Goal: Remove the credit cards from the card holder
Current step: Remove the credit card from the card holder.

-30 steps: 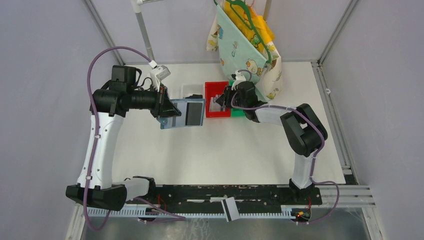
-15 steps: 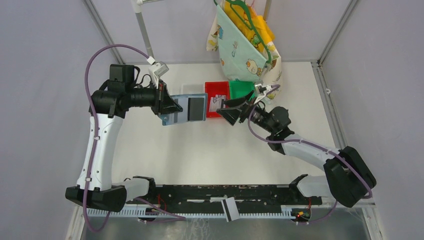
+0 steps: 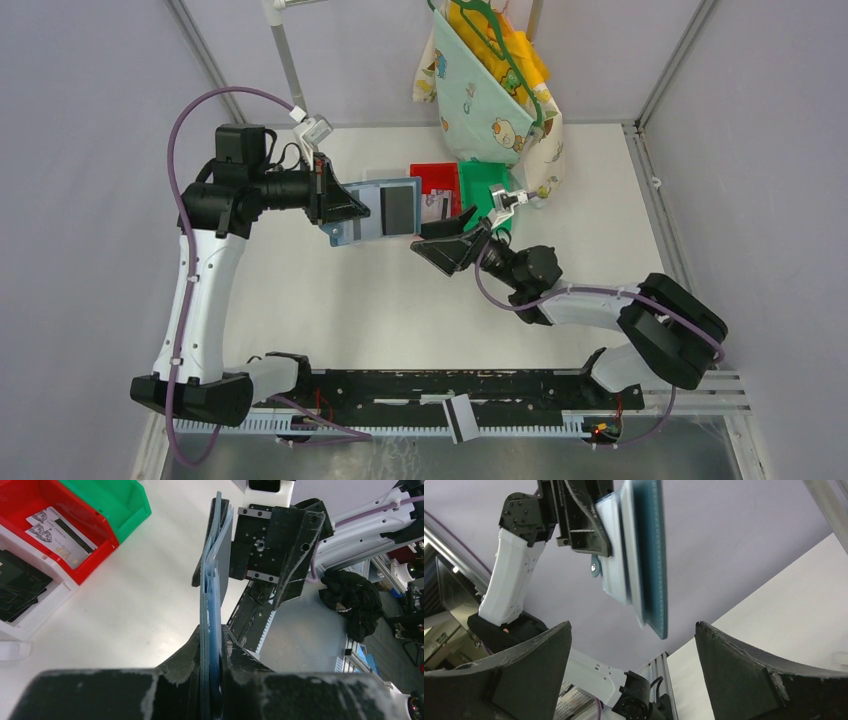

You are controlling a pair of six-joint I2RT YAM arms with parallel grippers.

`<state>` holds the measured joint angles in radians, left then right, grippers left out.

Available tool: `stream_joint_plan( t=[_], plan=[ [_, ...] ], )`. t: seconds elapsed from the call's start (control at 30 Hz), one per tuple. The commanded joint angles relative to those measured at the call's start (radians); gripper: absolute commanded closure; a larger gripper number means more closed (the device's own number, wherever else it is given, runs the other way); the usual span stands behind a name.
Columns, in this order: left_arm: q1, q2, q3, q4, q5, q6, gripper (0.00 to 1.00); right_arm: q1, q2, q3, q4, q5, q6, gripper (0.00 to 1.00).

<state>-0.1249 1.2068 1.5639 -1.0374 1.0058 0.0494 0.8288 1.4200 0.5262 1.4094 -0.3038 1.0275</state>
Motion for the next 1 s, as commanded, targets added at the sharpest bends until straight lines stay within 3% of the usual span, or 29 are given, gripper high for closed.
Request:
stream_joint_plan(
  t=[0.0, 0.13, 0.2, 0.3, 0.4, 0.43, 0.47, 0.5, 0.57, 0.67, 0.77, 0.83, 0.97],
  plan=[
    [-0.001, -0.037, 0.01, 0.045, 0.07, -0.043, 0.93, 0.03, 0.046, 0.068, 0.081, 0.113, 0.025, 0.02],
    [-0.001, -0.039, 0.015, 0.045, 0.082, -0.046, 0.93, 0.063, 0.092, 0.113, 0.07, 0.163, 0.029, 0.03],
    [-0.002, -0.038, 0.015, 0.044, 0.088, -0.046, 0.93, 0.069, 0.113, 0.128, 0.089, 0.19, 0.055, 0.12],
    [-0.002, -0.041, 0.015, 0.037, 0.088, -0.046, 0.93, 0.069, 0.137, 0.129, 0.198, 0.206, 0.107, 0.36],
    [-0.002, -0.049, 0.005, 0.034, 0.087, -0.046, 0.92, 0.069, 0.154, 0.143, 0.279, 0.163, 0.132, 0.66],
    [-0.001, -0.054, 0.001, 0.034, 0.084, -0.047, 0.91, 0.066, 0.154, 0.148, 0.281, 0.126, 0.132, 0.8],
    [-0.001, -0.055, -0.004, 0.031, 0.081, -0.044, 0.86, 0.059, 0.149, 0.144, 0.281, 0.096, 0.133, 0.88],
    [-0.001, -0.053, -0.005, 0.019, 0.077, -0.022, 0.73, 0.051, 0.139, 0.133, 0.281, 0.055, 0.133, 0.97],
    [-0.001, -0.036, 0.014, -0.067, 0.053, 0.083, 0.36, 0.014, 0.101, 0.103, 0.245, -0.048, 0.124, 1.0],
    [-0.002, -0.01, 0.04, -0.18, -0.018, 0.242, 0.03, -0.052, 0.026, 0.094, 0.068, -0.251, 0.059, 1.0],
    [-0.002, -0.013, 0.052, -0.184, -0.058, 0.314, 0.0, -0.076, -0.044, 0.202, -0.413, -0.48, -0.214, 1.0],
    [-0.004, -0.025, 0.048, -0.179, -0.049, 0.362, 0.0, -0.071, -0.086, 0.271, -0.732, -0.519, -0.439, 1.0],
    [-0.005, -0.039, 0.028, -0.191, 0.017, 0.417, 0.01, -0.069, -0.113, 0.373, -1.059, -0.567, -0.664, 1.0]
  ],
)
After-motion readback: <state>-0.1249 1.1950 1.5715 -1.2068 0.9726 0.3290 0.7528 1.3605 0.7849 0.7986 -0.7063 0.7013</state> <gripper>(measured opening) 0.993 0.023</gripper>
